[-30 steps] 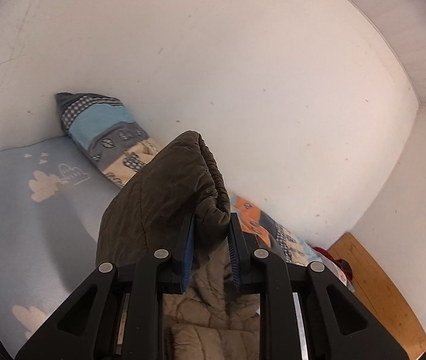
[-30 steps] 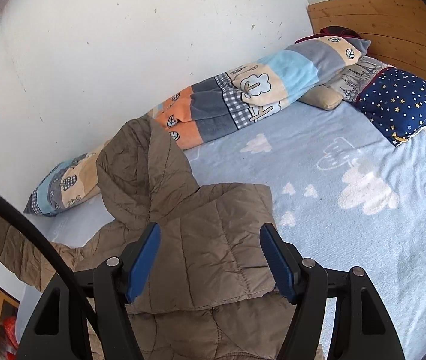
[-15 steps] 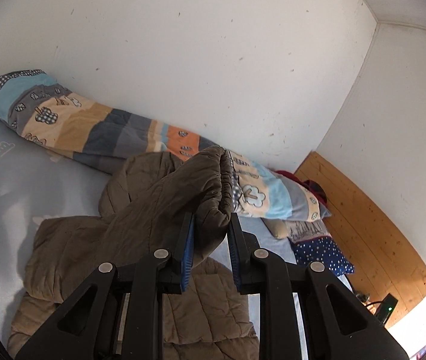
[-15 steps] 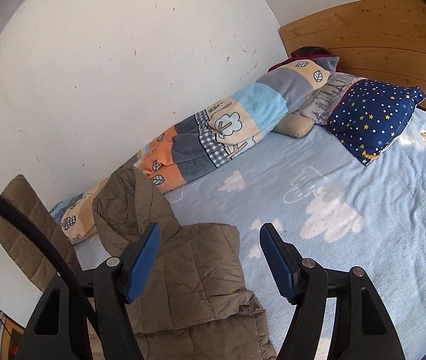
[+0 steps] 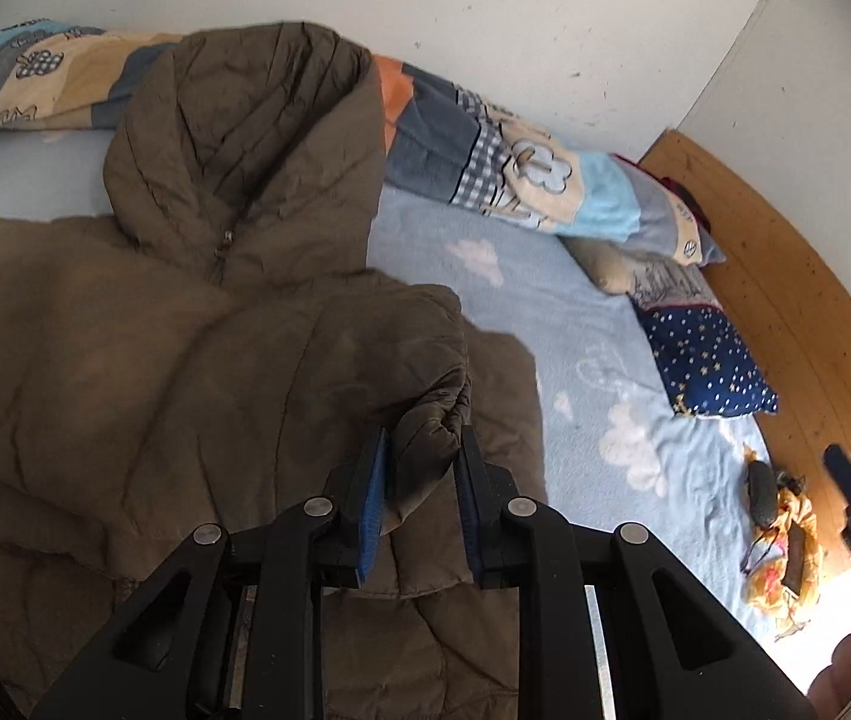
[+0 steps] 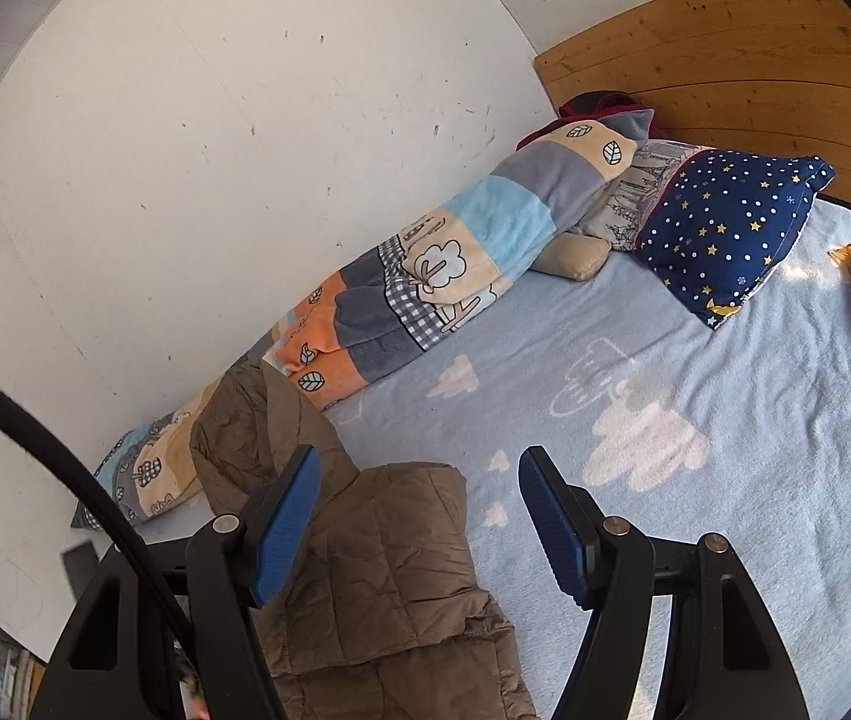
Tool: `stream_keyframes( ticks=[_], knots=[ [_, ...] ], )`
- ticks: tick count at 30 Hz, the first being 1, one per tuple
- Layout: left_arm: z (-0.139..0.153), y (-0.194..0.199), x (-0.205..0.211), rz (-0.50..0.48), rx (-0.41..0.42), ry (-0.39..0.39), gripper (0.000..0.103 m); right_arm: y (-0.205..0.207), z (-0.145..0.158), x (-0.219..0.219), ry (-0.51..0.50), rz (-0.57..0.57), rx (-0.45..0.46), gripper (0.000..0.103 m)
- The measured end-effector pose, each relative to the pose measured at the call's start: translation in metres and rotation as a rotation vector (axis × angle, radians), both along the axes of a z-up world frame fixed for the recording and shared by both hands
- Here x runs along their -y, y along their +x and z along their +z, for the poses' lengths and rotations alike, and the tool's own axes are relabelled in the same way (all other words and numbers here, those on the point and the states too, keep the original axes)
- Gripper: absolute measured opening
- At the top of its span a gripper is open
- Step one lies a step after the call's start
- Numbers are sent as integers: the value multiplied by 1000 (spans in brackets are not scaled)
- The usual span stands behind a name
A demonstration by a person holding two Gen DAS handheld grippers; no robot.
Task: Fold large clothes
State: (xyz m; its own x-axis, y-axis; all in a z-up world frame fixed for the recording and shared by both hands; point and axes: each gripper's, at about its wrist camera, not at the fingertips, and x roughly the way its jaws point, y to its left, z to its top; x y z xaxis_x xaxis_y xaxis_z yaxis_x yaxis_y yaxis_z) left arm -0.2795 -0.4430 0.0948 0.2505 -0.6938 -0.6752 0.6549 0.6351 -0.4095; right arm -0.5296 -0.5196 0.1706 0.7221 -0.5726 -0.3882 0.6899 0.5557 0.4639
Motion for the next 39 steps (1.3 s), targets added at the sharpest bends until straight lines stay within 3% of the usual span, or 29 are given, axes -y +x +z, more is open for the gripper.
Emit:
stream_keyframes(
  ticks=[5, 7, 9, 11, 16, 18, 25, 30, 39],
  knots=[
    [-34, -10, 13, -22, -4, 74, 22, 2, -1, 1, 5, 10, 1, 73],
    [-35, -13, 13, -41, -5, 72, 34, 6, -3, 1, 5, 16, -6, 73],
    [-31, -16, 11, -78, -36, 54, 61, 9, -4, 0, 6, 24, -9, 73],
    [-22, -22, 9, -108, -28, 46, 65, 12, -4, -1, 3, 28, -13, 73],
    [8, -32, -18, -166, 16, 8, 66, 22, -8, -3, 8, 41, -25, 73],
    [22, -26, -36, -152, 48, -14, 66, 30, -12, -4, 13, 62, -37, 67],
    [53, 48, -116, 52, 117, 7, 71, 84, -34, -21, 21, 198, -139, 49],
    [37, 108, -164, 182, 89, 96, 71, 127, -54, -41, 11, 285, -234, 43],
    [-26, 160, -199, 250, 35, 198, 71, 181, -98, -56, 1, 345, -384, 42]
  ],
)
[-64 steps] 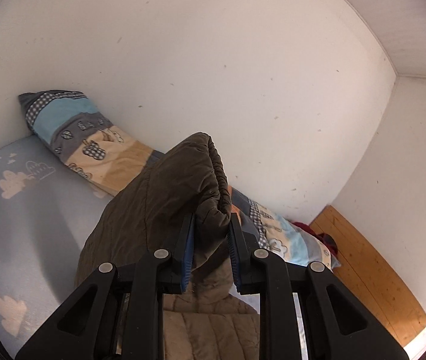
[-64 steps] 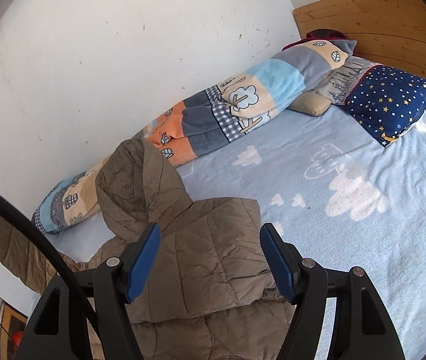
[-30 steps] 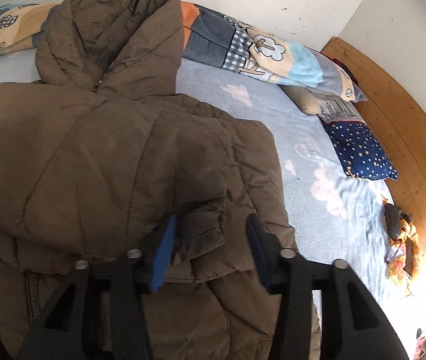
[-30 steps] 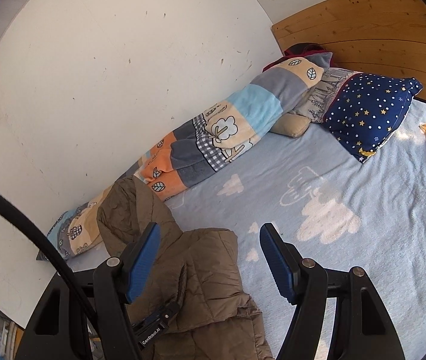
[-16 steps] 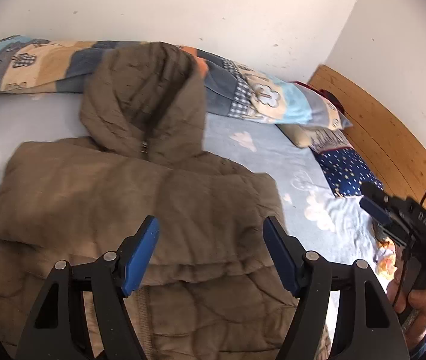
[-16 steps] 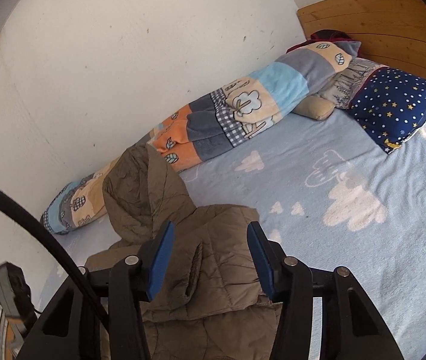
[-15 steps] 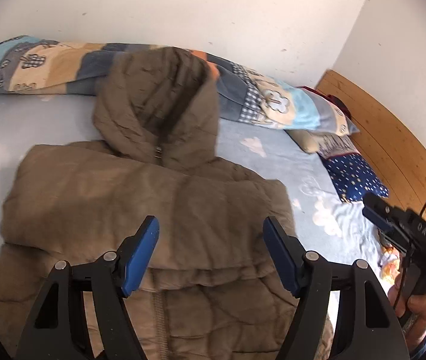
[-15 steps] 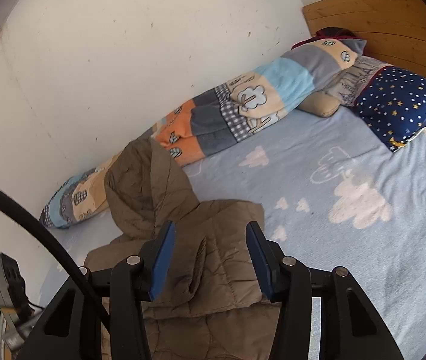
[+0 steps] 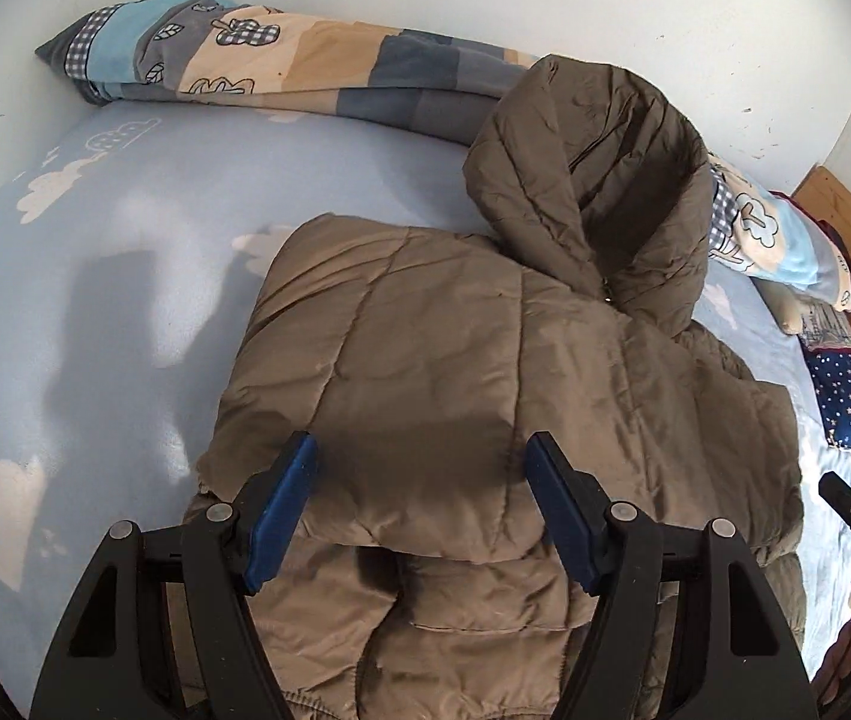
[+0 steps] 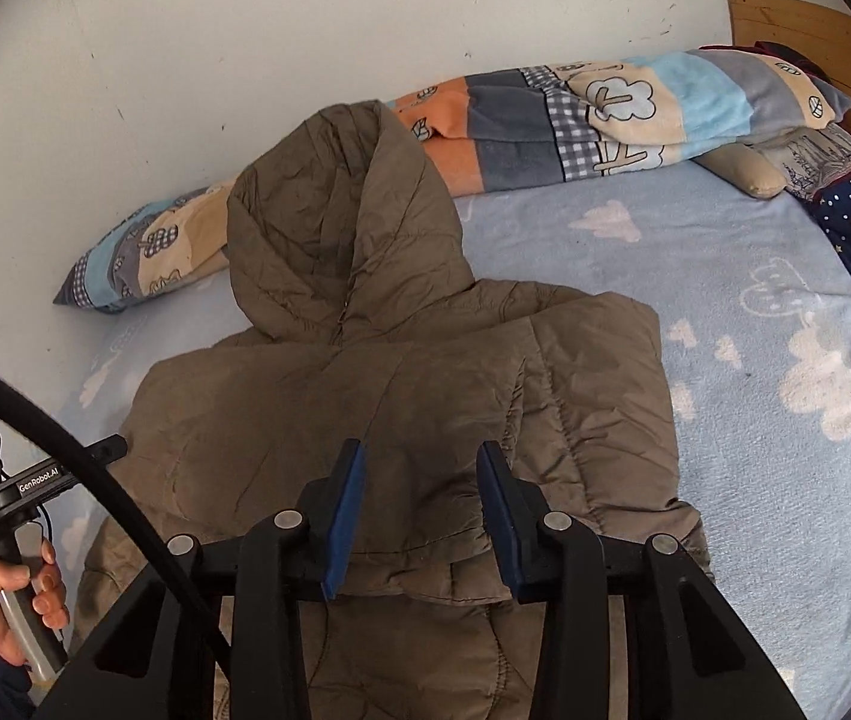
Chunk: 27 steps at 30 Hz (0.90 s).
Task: Fold large clothes
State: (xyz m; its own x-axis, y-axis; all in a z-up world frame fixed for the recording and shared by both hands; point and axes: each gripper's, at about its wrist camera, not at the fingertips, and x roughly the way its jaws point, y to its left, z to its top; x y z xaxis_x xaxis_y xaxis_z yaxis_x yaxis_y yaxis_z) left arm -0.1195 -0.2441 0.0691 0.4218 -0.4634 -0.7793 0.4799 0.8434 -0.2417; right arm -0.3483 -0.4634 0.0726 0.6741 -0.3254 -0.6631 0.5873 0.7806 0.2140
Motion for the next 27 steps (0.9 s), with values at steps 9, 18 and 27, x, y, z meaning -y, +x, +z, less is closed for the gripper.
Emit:
stream_keyframes(
  ticks=[9, 18, 27],
  knots=[
    [-37, 5, -4, 0, -46, 11, 77, 24, -47, 13, 28, -30, -158, 42],
    [-43, 5, 3, 2, -40, 63, 79, 33, -64, 22, 69, -30, -220, 43],
    [-1, -27, -27, -2, -13, 29, 79, 8, -22, 7, 50, -15, -111, 45]
  ],
)
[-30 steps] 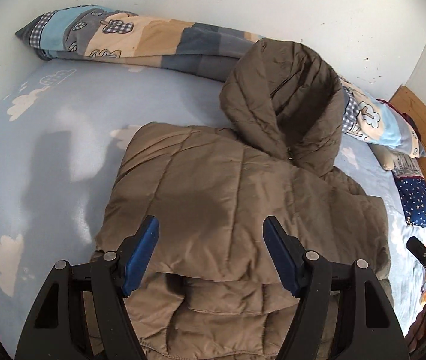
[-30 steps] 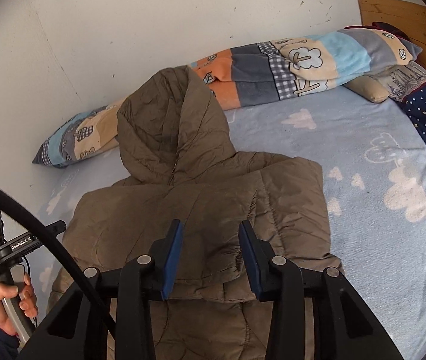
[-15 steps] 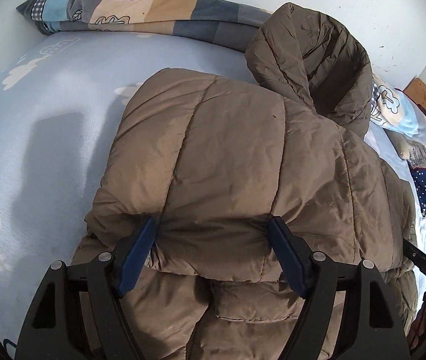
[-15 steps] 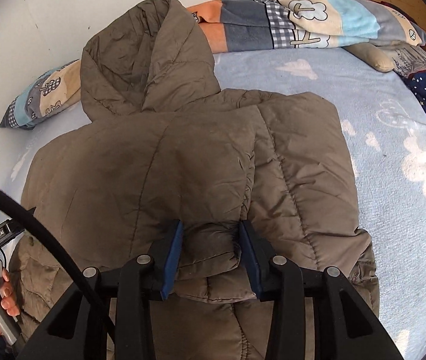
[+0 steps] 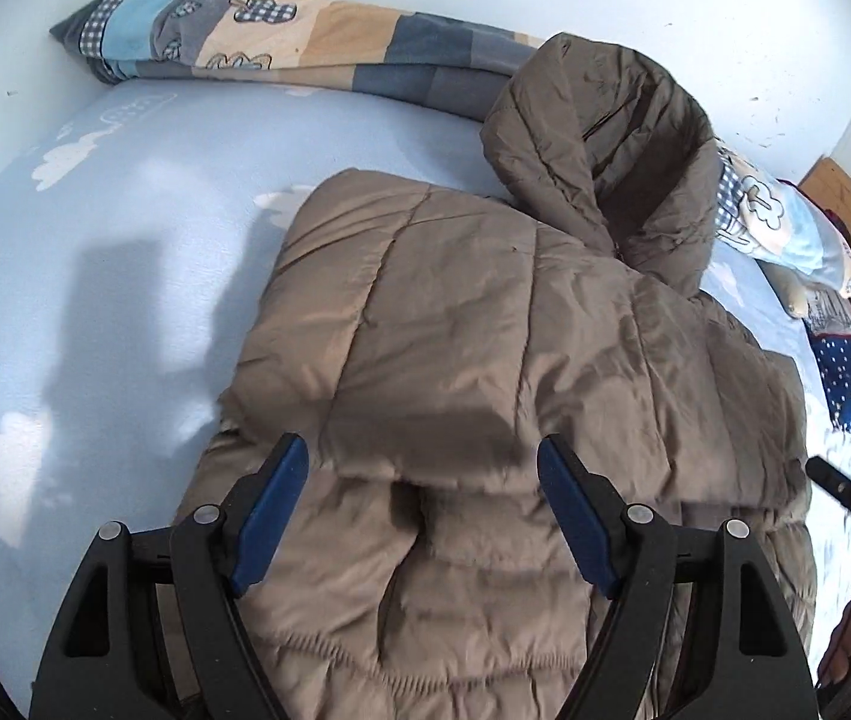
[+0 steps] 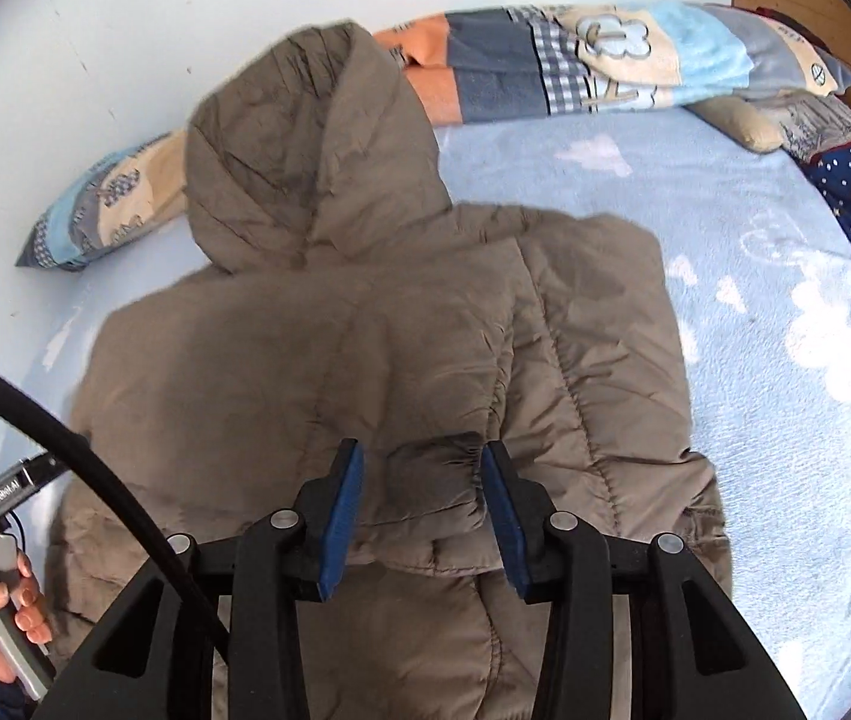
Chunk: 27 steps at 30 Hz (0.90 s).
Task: Fold large clothes
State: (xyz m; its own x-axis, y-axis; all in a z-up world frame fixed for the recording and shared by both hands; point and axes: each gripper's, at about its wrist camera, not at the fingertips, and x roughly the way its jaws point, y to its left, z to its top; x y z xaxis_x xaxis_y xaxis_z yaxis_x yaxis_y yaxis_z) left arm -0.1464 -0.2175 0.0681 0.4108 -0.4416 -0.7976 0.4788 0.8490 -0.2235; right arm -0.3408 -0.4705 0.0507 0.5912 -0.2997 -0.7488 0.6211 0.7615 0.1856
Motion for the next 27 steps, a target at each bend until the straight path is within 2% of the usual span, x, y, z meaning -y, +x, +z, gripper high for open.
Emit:
stream_keyframes(
  ticks=[7, 12, 21, 27],
  knots=[
    [31, -30, -21, -30, 73, 11, 79, -25, 20, -24, -51, 38, 40, 45],
    [33, -34, -21, -25, 77, 21, 79, -32, 22, -25, -52, 38, 37, 45],
    [1, -30, 14, -25, 53, 56, 79, -27, 9, -7, 18, 5, 33, 45],
    [-33, -20, 29, -37, -8, 122, 79, -9, -14, 3, 65, -6, -33, 45]
  ],
)
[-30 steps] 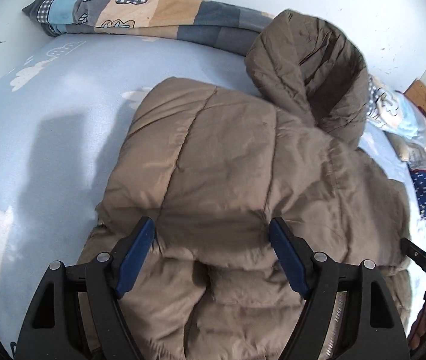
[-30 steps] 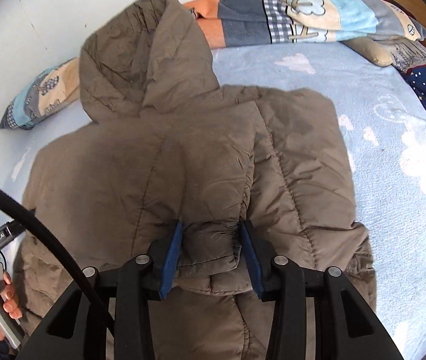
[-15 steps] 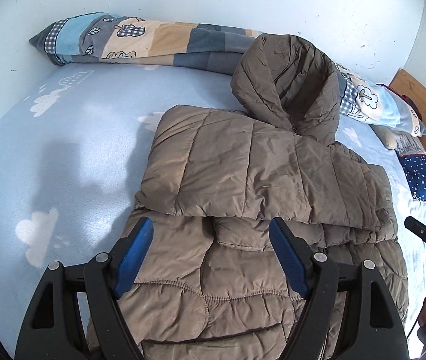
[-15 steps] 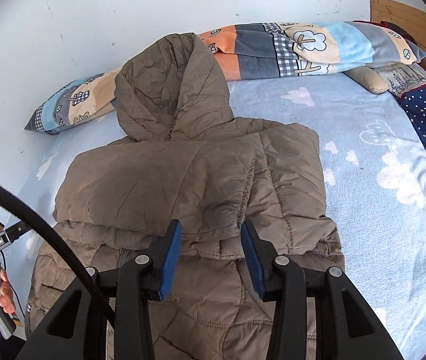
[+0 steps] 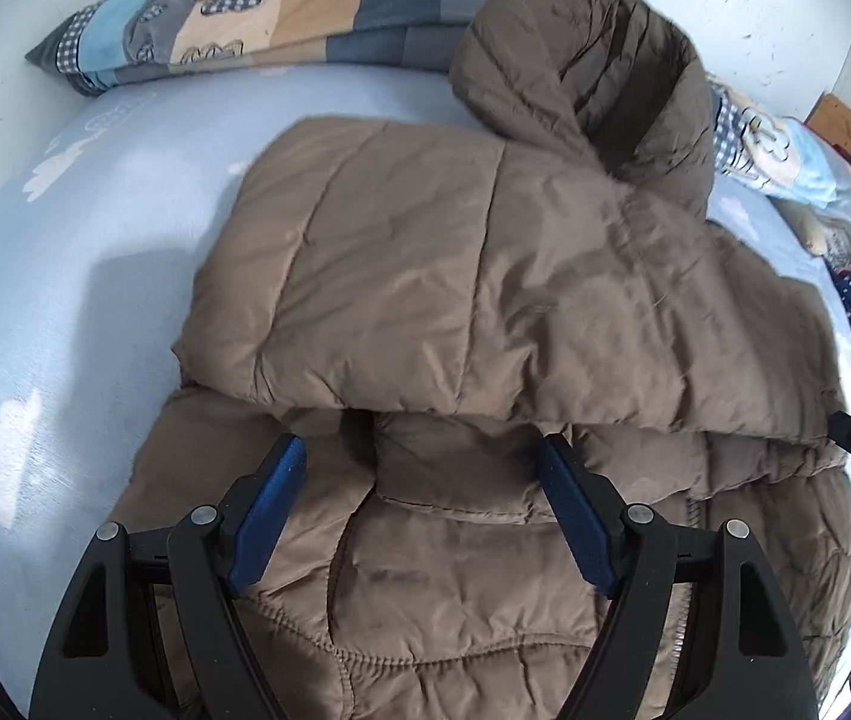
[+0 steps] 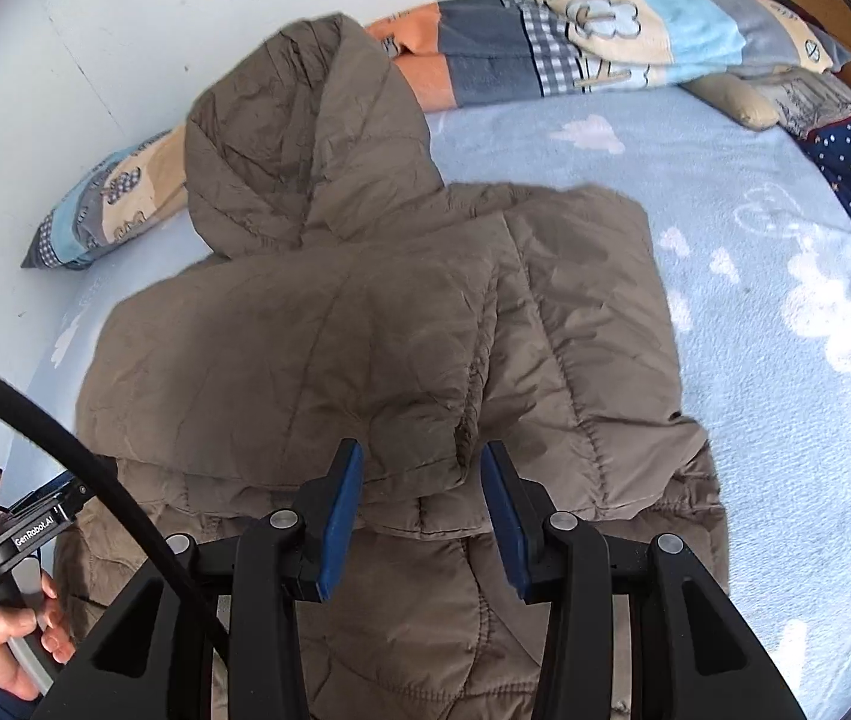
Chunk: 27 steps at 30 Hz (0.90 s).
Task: Fold large clothes
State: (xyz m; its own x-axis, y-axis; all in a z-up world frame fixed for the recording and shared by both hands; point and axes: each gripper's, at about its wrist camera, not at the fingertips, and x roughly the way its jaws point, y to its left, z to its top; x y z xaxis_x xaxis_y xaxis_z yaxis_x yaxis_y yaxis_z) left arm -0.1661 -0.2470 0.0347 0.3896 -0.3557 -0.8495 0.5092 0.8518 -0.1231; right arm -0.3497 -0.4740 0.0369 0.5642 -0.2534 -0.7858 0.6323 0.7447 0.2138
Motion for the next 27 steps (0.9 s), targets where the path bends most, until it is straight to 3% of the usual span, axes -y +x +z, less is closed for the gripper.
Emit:
stream_keyframes(
  ticks=[7, 18, 22, 27],
  knots=[
    [10, -7, -12, -11, 21, -23, 79, 7, -12, 3, 25, -6, -43, 46],
    [75, -53, -92, -46, 136, -85, 79, -36, 33, -31, -70, 48, 50, 46],
    [77, -74, -125, -40, 138, -94, 79, -61, 40, -47, -111, 61, 55, 46],
    [57, -96, -155, -52, 116, -79, 79, -94, 36, -62, -137, 55, 56, 46]
  ],
)
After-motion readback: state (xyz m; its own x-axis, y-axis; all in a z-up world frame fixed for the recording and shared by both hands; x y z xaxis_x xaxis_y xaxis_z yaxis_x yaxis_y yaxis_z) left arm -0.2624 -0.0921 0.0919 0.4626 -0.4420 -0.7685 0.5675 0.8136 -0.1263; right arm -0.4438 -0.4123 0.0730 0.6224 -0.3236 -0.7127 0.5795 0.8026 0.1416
